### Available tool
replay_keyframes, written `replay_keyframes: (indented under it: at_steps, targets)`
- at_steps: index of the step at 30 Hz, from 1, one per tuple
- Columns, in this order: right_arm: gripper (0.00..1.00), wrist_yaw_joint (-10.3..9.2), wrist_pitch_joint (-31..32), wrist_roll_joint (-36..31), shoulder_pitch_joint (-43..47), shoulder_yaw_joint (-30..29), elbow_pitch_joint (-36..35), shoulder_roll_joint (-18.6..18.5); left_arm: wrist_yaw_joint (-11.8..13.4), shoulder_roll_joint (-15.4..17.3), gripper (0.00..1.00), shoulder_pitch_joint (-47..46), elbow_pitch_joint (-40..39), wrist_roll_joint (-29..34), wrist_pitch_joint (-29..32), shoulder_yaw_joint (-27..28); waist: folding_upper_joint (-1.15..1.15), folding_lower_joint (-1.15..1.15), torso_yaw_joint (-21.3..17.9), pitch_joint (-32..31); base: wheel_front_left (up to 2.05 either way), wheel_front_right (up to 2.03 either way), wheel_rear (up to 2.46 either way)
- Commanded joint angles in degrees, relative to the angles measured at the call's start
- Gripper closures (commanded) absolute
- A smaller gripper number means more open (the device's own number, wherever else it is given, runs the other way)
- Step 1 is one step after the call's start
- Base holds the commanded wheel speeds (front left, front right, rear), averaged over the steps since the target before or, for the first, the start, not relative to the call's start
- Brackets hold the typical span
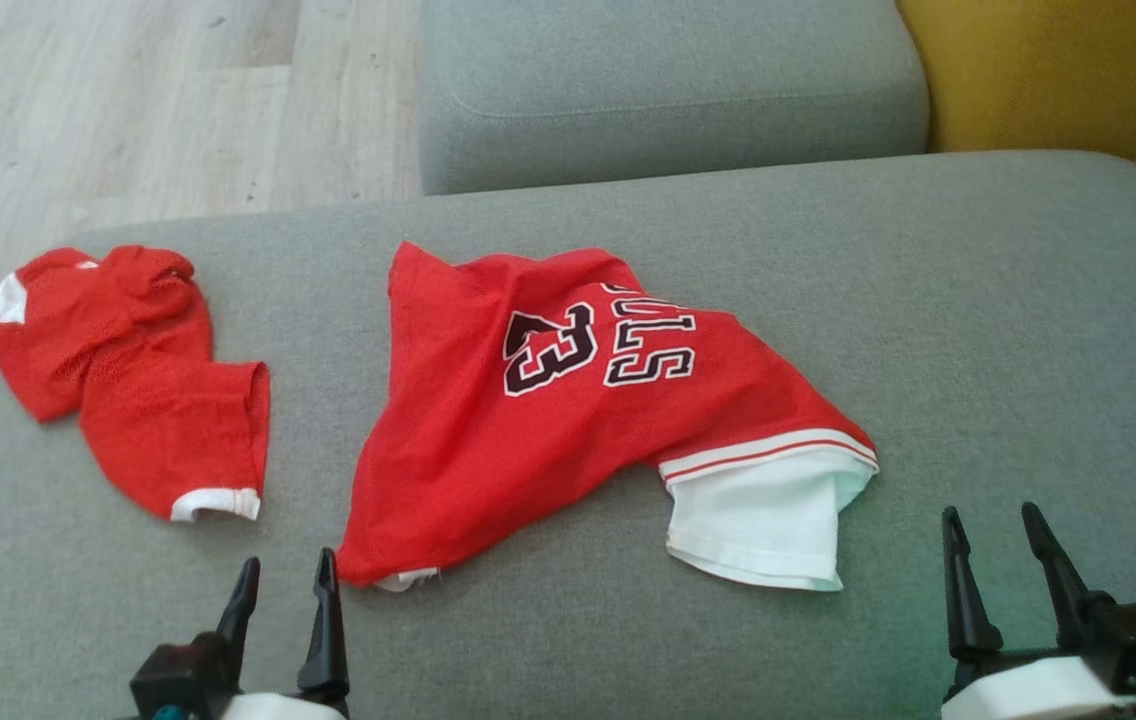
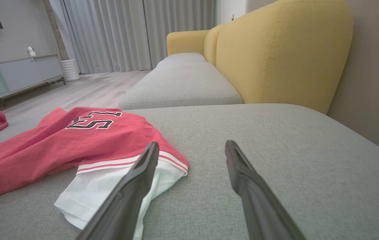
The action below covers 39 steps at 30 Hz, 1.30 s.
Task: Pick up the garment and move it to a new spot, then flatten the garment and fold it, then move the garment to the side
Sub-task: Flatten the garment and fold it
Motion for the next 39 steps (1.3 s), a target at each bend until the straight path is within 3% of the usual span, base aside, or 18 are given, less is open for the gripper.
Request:
replay_keyframes:
  at_steps: [1,19,30,39]
  targets:
    - [0.00,-0.04,-0.62,-0.20,-0.70,0.93,-1.39,-0.33,-0.34,0.00,0.00,-2.32,-1.55,0.51,-0.71,2.07,0.00,0.00,0.22,-0.18,0.00,0.00,0.00]
    - [0.00,-0.04,-0.11,1.31,-2.84,5.11,-0.45,-0.03,-1.38,0.00,0.00,-3.02,2.39,-0.57,-0.71,2.10,0.00,0.00,0.21,0.37,0.00,0.00,0.00]
    - [0.00,-0.04,19.68,6.17,-9.11,11.01,4.01,-1.80,-1.57,0.18,0.00,-12.83,14.25,-1.20,2.89,0.19,0.00,0.00,-0.21,4.77,0.00,0.00,0.00]
    - [0.00,-0.04,24.79,6.86,-12.25,11.96,5.68,-1.68,-2.48,0.18,0.00,-15.60,17.08,-2.65,4.04,-0.63,0.00,0.00,-0.16,7.16,0.00,0.00,0.00]
